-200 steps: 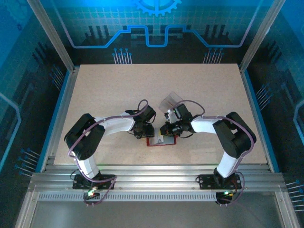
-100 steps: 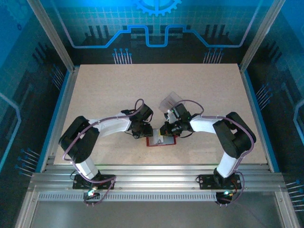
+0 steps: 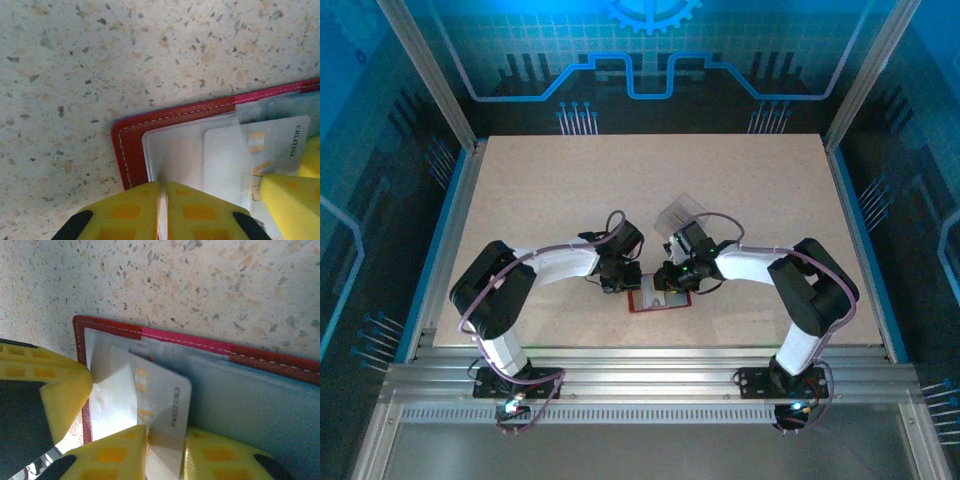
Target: Put the credit cards into the card holder
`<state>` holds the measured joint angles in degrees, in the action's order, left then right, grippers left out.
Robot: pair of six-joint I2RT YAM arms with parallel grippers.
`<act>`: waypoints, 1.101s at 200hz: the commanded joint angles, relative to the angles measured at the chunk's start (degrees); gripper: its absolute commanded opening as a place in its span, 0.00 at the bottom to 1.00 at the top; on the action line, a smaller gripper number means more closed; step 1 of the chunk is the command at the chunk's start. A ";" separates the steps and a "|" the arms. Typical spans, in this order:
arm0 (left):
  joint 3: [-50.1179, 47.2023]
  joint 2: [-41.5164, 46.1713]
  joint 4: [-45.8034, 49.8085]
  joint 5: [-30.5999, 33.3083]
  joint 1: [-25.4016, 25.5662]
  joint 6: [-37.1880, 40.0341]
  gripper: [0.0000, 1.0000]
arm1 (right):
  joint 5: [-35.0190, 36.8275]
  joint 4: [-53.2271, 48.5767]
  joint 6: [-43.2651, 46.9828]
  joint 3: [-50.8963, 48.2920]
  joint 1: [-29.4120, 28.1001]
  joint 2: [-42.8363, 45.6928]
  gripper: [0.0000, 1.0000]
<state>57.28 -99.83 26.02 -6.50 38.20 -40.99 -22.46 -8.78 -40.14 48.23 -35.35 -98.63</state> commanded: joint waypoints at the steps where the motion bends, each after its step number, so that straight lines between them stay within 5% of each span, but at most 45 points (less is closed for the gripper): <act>1: -0.56 -0.97 -0.79 -0.86 -0.45 -0.14 0.13 | 2.85 -6.11 -0.04 0.28 -0.99 0.91 0.29; 182: -6.04 1.98 -6.00 -3.56 -0.15 -3.81 0.14 | 5.10 -3.08 -5.46 3.55 -6.11 -1.27 0.23; 220: -6.34 5.30 -5.02 -4.02 -1.05 -4.09 0.16 | 3.21 -2.75 -2.91 3.28 -3.65 -2.46 0.25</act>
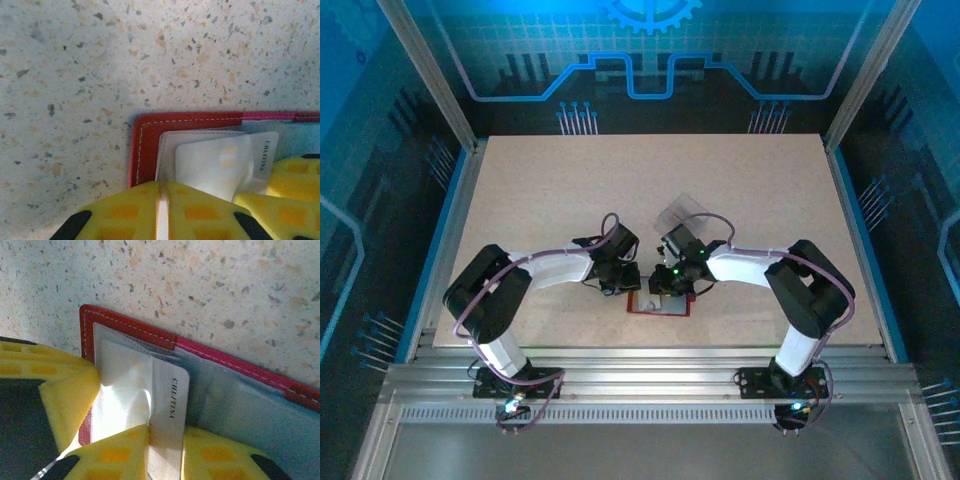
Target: Put the credit cards into the card holder
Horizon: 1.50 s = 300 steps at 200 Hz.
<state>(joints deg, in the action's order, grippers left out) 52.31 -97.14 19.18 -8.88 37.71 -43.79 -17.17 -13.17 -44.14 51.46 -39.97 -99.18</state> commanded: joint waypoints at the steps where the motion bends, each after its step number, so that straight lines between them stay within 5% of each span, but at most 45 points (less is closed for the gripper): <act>1: -1.40 2.72 1.82 -1.70 -0.59 -1.30 0.16 | -2.30 1.69 1.26 0.09 1.04 -1.95 0.25; 107: -1.57 2.65 1.57 -4.01 -2.92 0.37 0.15 | -3.04 -11.13 11.40 8.21 2.52 -1.76 0.41; 300: -5.46 0.66 -2.03 -4.07 -1.61 -1.07 0.14 | -3.06 -9.93 7.47 9.10 -3.07 -4.03 0.27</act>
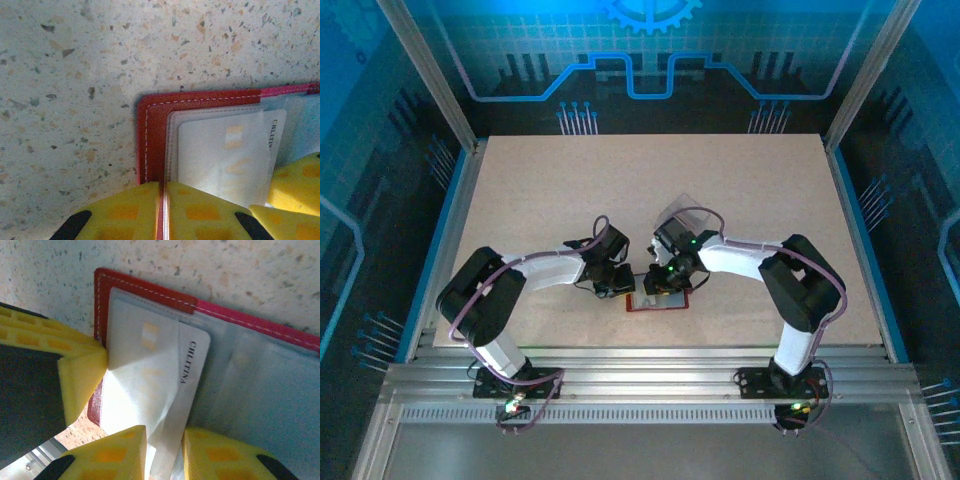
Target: Put the credit cards into the card holder
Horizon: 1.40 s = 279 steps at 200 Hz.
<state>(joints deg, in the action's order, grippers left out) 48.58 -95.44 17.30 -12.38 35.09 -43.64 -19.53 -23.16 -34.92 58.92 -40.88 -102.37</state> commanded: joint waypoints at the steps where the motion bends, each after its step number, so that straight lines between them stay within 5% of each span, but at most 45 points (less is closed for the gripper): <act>1: -1.68 -1.05 -0.16 -0.56 1.02 -1.25 0.14 | -0.69 0.14 -1.88 1.64 -2.26 -0.87 0.27; 46: -1.71 -0.80 -0.17 -0.42 1.54 -1.62 0.14 | 0.00 3.74 -5.16 0.76 -3.88 -1.04 0.29; 129: -2.82 0.60 -0.18 0.44 1.56 -2.45 0.14 | 4.45 -8.41 2.84 5.10 -1.22 1.83 0.49; 216: -2.60 0.98 0.08 0.26 1.59 -2.55 0.15 | 14.99 -16.91 8.50 6.54 1.37 3.65 0.36; 279: -2.34 0.87 0.16 0.32 1.82 -2.60 0.15 | 21.72 -18.77 9.63 7.85 0.46 -0.25 0.36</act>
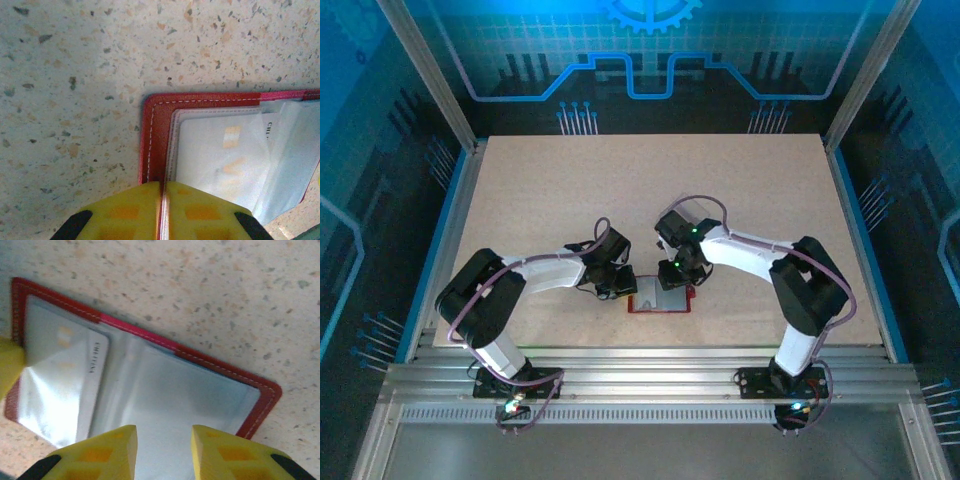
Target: Put the credit cards into the card holder
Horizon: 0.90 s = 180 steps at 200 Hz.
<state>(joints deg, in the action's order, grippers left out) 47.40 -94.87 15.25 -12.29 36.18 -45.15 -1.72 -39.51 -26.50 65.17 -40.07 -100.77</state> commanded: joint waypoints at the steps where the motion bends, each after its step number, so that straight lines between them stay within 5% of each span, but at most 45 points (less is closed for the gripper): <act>1: -1.16 0.30 2.23 0.24 0.73 -1.09 0.14 | 4.00 -2.42 1.20 1.66 -0.40 -1.91 0.36; 81: -1.03 0.39 2.47 0.35 1.06 -1.13 0.15 | 9.28 -2.27 -0.71 1.20 -4.56 -6.28 0.33; 149: -0.79 0.89 3.24 1.86 2.83 -1.70 0.14 | 10.19 -4.27 -0.22 4.43 -4.72 -4.78 0.03; 180: -0.88 1.34 3.25 2.85 3.95 -2.87 0.14 | 11.38 -6.94 0.48 8.27 -5.16 -4.27 0.00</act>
<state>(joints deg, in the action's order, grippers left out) 47.40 -94.48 15.57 -11.11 38.98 -46.48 7.86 -43.05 -26.68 69.69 -44.14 -105.03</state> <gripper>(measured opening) 0.144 0.069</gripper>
